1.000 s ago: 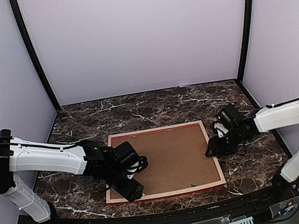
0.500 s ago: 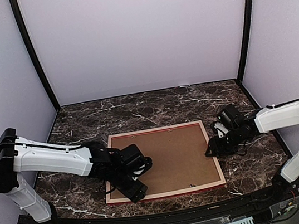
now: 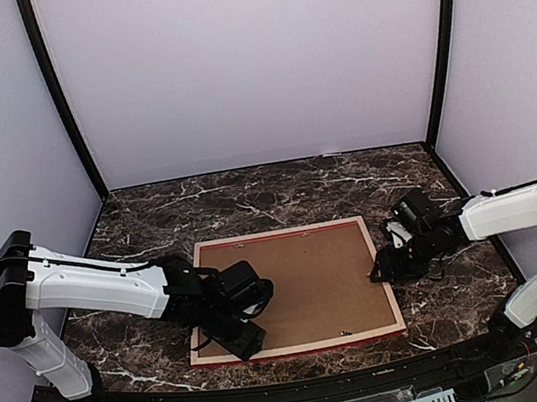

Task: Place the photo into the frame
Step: Pick up the fastener from the backboard.

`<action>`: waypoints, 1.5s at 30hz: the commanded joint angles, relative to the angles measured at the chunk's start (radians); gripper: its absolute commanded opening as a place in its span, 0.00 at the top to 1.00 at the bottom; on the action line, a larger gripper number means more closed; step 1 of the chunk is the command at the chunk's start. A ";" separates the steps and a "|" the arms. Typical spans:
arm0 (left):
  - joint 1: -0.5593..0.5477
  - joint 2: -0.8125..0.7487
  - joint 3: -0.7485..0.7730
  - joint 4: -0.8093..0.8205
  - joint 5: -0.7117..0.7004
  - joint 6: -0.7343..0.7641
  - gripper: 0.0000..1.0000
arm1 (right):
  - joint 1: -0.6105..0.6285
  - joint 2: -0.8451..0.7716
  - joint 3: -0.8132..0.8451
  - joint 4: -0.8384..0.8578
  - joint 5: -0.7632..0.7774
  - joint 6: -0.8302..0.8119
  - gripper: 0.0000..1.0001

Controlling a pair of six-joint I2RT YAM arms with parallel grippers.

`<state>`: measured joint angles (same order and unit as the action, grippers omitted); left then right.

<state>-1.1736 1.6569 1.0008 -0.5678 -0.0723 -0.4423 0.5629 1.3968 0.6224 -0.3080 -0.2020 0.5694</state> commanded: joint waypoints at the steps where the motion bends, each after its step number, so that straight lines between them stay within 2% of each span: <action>1: 0.001 0.008 0.019 0.018 -0.052 -0.031 0.37 | 0.007 -0.019 -0.013 0.023 0.003 0.013 0.44; 12: 0.001 0.048 0.049 0.055 -0.030 -0.014 0.37 | 0.006 -0.032 -0.021 0.020 0.007 0.014 0.44; 25: 0.001 -0.109 -0.015 0.051 0.017 0.000 0.28 | 0.007 -0.017 -0.018 0.036 -0.003 0.012 0.44; 45: 0.001 -0.045 -0.032 0.003 0.011 0.042 0.31 | 0.007 -0.028 -0.033 0.034 0.003 0.015 0.44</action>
<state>-1.1736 1.6051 0.9760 -0.5335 -0.0685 -0.4187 0.5629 1.3853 0.6048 -0.2852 -0.2054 0.5812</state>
